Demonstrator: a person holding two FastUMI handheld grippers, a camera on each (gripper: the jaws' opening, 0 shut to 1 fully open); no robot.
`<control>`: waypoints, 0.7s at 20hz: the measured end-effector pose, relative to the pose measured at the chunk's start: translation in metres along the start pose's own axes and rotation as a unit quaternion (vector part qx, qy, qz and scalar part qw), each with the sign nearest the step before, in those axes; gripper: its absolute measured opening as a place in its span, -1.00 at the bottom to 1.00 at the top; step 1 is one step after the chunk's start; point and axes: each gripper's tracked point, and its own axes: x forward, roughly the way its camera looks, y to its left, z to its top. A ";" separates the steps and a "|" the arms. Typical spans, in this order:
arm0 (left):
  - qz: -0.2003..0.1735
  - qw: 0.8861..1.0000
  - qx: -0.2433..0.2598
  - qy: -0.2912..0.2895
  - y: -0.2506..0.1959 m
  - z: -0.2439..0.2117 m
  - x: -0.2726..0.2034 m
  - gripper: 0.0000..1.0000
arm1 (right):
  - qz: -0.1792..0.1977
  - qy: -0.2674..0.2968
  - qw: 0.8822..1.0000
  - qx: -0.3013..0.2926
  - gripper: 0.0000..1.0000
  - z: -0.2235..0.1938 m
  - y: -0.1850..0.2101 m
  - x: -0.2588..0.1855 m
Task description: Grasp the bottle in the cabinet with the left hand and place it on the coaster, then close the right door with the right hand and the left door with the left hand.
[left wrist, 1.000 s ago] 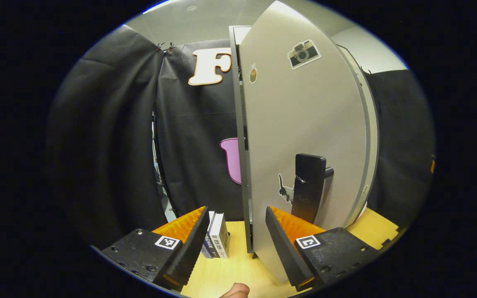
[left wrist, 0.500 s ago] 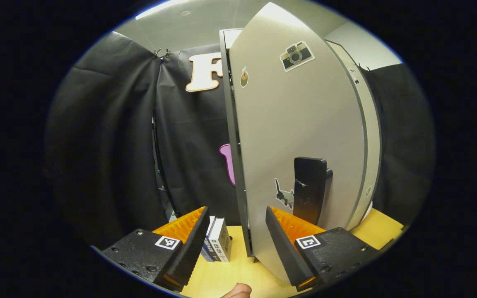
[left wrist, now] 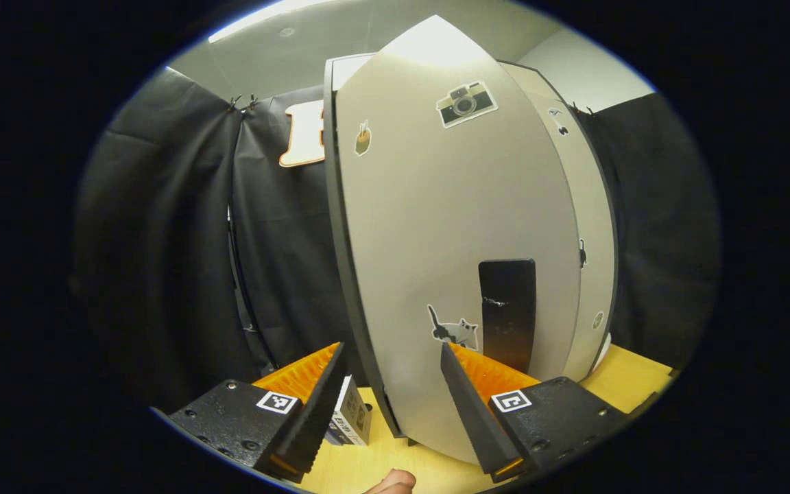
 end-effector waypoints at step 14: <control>0.000 1.000 -0.008 0.002 -0.042 0.018 -0.061 0.93 | 0.008 -0.021 1.000 0.017 0.92 0.032 0.013 -0.059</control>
